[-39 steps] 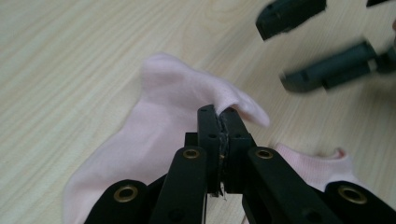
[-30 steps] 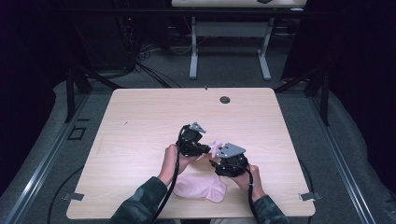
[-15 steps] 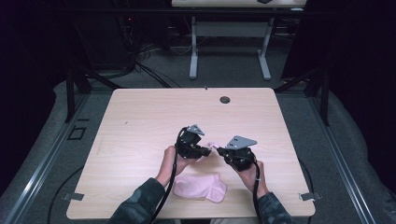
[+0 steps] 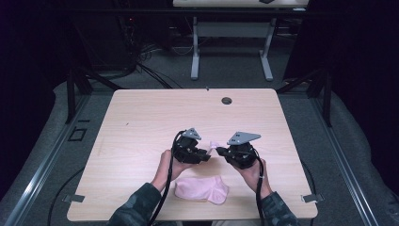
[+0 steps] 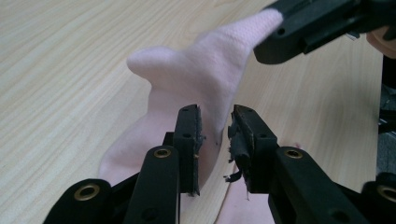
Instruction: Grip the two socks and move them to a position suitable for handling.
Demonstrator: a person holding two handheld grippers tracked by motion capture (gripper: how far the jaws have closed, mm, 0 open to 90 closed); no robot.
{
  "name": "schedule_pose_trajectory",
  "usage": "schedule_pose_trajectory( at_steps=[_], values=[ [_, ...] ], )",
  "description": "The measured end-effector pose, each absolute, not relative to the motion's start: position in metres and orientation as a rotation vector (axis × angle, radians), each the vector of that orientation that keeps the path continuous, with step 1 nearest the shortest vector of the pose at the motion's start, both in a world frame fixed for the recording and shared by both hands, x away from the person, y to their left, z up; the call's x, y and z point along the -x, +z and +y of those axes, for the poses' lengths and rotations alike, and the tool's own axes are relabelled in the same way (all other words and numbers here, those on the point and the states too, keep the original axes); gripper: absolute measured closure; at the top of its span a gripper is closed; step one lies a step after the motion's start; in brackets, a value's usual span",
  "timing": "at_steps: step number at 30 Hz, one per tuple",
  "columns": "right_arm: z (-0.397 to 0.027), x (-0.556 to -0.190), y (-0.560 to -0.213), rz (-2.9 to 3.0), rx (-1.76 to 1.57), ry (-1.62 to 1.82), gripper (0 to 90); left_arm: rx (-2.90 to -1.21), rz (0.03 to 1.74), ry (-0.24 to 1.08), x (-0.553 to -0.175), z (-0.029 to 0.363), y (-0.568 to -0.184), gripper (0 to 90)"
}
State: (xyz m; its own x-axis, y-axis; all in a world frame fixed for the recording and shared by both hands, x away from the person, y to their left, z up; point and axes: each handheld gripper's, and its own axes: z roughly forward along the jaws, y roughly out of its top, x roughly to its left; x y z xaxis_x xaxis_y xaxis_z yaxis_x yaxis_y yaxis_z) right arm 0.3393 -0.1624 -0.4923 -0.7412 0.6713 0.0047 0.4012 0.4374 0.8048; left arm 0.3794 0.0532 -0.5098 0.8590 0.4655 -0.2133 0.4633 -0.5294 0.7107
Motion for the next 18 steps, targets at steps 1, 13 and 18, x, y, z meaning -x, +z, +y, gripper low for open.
schedule_pose_trajectory(
  at_steps=[1, 13, 18],
  values=[
    [-0.162, -0.339, -0.491, 2.380, -0.919, 1.211, 90.0, -2.193, 0.652, 0.022, -0.375, 0.055, -0.510, 69.9],
    [-0.156, -0.337, -0.475, 2.383, -0.920, 1.229, 90.0, -2.223, 0.764, 0.255, -0.344, 0.077, -0.531, 32.5],
    [-0.154, -0.338, -0.474, 2.392, -0.925, 1.231, 90.0, -2.279, 0.786, 0.340, -0.349, 0.079, -0.544, 45.8]
  ],
)
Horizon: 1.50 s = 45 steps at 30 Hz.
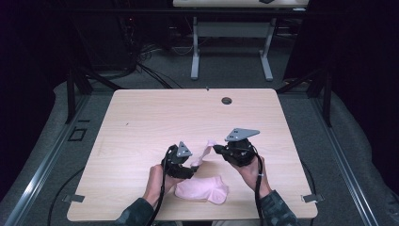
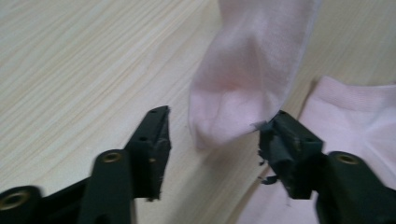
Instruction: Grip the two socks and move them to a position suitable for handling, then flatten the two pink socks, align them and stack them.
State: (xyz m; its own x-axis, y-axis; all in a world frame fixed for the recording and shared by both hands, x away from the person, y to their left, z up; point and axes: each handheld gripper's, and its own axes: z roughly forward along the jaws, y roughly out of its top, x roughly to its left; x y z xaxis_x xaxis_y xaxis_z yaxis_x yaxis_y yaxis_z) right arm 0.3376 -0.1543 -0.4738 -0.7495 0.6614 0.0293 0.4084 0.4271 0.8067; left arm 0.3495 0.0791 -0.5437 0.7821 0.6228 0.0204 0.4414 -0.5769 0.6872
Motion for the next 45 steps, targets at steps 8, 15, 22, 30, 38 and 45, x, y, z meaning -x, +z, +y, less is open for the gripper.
schedule_pose_trajectory(
  at_steps=[8, 15, 22, 30, 38, 45],
  values=[
    [-0.156, -0.337, -0.473, 2.396, -0.933, 1.225, 90.0, -2.322, 0.710, 0.261, -0.358, 0.069, -0.551, 86.6],
    [-0.172, -0.330, -0.472, 2.396, -0.986, 1.235, 90.0, -2.314, 0.715, 0.141, -0.353, 0.085, -0.524, 88.5],
    [-0.192, -0.317, -0.462, 2.470, -1.126, 1.281, 90.0, -2.402, 0.660, -0.127, -0.348, 0.085, -0.492, 87.6],
    [-0.185, -0.389, -0.519, 2.570, -1.336, 1.001, 81.4, -2.392, 0.785, -0.369, -0.401, 0.080, -0.531, 86.1],
    [-0.182, -0.403, -0.530, 2.551, -1.195, 1.006, 60.1, -2.377, 0.847, -0.348, -0.412, 0.091, -0.537, 81.3],
    [-0.165, -0.434, -0.544, 2.684, -1.088, 1.001, 75.7, -2.366, 0.937, -0.250, -0.423, 0.103, -0.542, 73.4]
  ],
)
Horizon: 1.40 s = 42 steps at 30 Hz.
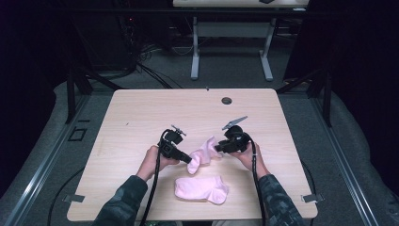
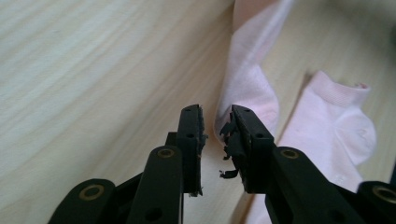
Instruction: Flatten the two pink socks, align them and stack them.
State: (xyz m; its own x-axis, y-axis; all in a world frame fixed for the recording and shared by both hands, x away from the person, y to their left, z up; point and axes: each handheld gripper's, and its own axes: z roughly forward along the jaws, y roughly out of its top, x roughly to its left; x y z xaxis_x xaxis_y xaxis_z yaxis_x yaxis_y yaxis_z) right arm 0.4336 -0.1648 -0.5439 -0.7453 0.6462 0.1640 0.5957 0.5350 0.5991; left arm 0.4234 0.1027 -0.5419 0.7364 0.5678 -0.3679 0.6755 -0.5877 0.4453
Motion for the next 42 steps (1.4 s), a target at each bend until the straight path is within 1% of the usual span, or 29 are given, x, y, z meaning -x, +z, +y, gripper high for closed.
schedule_pose_trajectory(
  at_steps=[2, 4, 7, 9, 10, 11, 12, 13, 15, 16, 18, 21, 23, 27, 31, 33, 35, 36, 42],
  values=[
    [-0.162, -0.437, -0.548, 2.696, -1.106, 0.984, 84.9, -2.361, 0.967, -0.217, -0.424, 0.107, -0.542, 69.9],
    [-0.160, -0.437, -0.550, 2.676, -1.146, 0.958, 85.7, -2.358, 0.994, -0.187, -0.424, 0.112, -0.542, 67.3],
    [-0.161, -0.434, -0.548, 2.669, -1.217, 0.925, 85.2, -2.342, 1.057, -0.127, -0.423, 0.120, -0.540, 59.3],
    [-0.163, -0.430, -0.548, 2.660, -1.261, 0.889, 83.5, -2.316, 1.108, -0.060, -0.420, 0.124, -0.536, 52.7],
    [-0.164, -0.428, -0.548, 2.659, -1.287, 0.877, 80.3, -2.310, 1.117, -0.036, -0.418, 0.126, -0.535, 49.8],
    [-0.164, -0.428, -0.548, 2.659, -1.287, 0.877, 80.3, -2.310, 1.117, -0.036, -0.418, 0.126, -0.535, 46.4],
    [-0.167, -0.427, -0.548, 2.672, -1.303, 0.853, 74.9, -2.294, 1.144, -0.013, -0.415, 0.128, -0.533, 46.4],
    [-0.171, -0.423, -0.548, 2.639, -1.335, 0.869, 70.5, -2.287, 1.159, 0.006, -0.414, 0.128, -0.533, 42.0],
    [-0.176, -0.419, -0.548, 2.606, -1.348, 0.924, 65.5, -2.292, 1.159, 0.027, -0.409, 0.128, -0.533, 40.4],
    [-0.177, -0.418, -0.549, 2.591, -1.354, 0.943, 63.7, -2.314, 1.161, 0.049, -0.407, 0.124, -0.535, 40.1],
    [-0.177, -0.417, -0.550, 2.575, -1.321, 0.948, 62.1, -2.315, 1.169, 0.046, -0.406, 0.121, -0.538, 39.5],
    [-0.174, -0.417, -0.551, 2.557, -1.304, 0.955, 62.2, -2.327, 1.171, 0.058, -0.405, 0.116, -0.542, 39.6],
    [-0.171, -0.417, -0.551, 2.548, -1.275, 0.949, 64.7, -2.380, 1.136, 0.107, -0.398, 0.106, -0.545, 40.8],
    [-0.168, -0.415, -0.554, 2.562, -1.237, 0.913, 69.7, -2.420, 1.108, 0.147, -0.394, 0.098, -0.549, 44.6],
    [-0.165, -0.414, -0.555, 2.570, -1.225, 0.910, 71.4, -2.417, 1.106, 0.165, -0.395, 0.096, -0.549, 49.8],
    [-0.163, -0.413, -0.556, 2.560, -1.213, 0.911, 71.8, -2.419, 1.100, 0.179, -0.395, 0.096, -0.549, 50.2],
    [-0.162, -0.413, -0.556, 2.558, -1.209, 0.906, 71.7, -2.402, 1.099, 0.173, -0.395, 0.097, -0.548, 48.3],
    [-0.162, -0.413, -0.556, 2.555, -1.214, 0.904, 71.7, -2.379, 1.107, 0.170, -0.396, 0.100, -0.546, 48.2],
    [-0.162, -0.413, -0.557, 2.552, -1.216, 0.900, 71.1, -2.385, 1.116, 0.167, -0.398, 0.103, -0.547, 49.1]
  ],
)
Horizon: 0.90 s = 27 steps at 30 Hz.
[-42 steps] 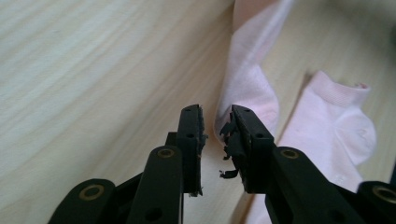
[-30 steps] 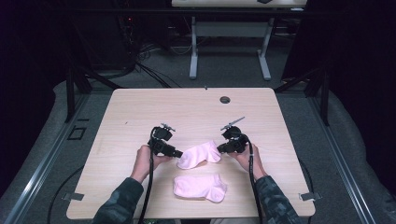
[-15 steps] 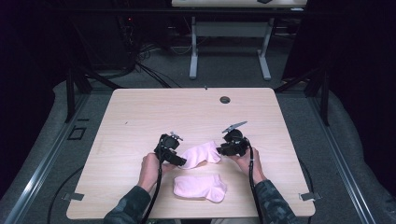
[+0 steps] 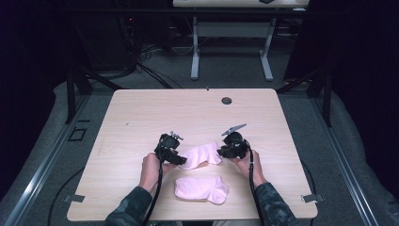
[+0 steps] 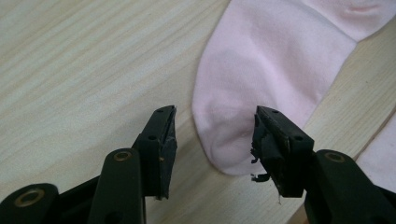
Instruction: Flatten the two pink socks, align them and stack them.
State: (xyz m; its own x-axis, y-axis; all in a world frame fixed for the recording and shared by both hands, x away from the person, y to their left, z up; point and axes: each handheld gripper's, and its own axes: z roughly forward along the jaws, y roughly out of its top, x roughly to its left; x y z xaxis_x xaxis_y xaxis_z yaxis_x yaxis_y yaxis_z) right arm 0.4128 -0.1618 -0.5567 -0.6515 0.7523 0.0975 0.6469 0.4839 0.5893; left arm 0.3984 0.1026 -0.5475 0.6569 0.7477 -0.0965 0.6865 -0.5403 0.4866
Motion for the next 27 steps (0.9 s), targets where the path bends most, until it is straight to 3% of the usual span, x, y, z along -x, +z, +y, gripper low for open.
schedule_pose_trajectory(
  at_steps=[17, 27],
  values=[
    [-0.160, -0.411, -0.557, 2.558, -1.196, 0.889, 68.9, -2.424, 1.089, 0.194, -0.398, 0.093, -0.549, 56.3],
    [-0.159, -0.410, -0.561, 2.556, -1.201, 0.895, 74.1, -2.452, 1.076, 0.197, -0.398, 0.090, -0.553, 63.9]
  ],
)
